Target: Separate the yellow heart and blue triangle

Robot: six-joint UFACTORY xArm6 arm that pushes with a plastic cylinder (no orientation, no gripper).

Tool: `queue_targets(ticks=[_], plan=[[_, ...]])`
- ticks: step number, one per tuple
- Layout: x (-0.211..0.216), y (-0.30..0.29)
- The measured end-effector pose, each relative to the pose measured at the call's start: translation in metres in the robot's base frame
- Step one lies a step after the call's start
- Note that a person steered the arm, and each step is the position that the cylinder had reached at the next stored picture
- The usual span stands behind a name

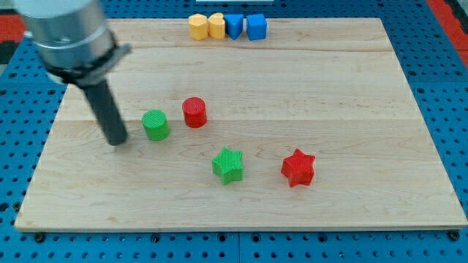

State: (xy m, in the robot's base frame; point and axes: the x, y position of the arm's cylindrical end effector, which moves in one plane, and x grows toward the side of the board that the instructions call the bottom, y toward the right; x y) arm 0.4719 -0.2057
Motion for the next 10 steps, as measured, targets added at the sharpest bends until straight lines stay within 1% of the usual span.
queue_targets(ticks=[1, 3, 4, 5, 6, 8, 9, 10], plan=[[-0.058, -0.027], [-0.184, -0.022], [-0.232, 0.017], [-0.268, 0.063], [-0.279, 0.092], [-0.279, 0.178], [-0.279, 0.186], [-0.27, 0.221]])
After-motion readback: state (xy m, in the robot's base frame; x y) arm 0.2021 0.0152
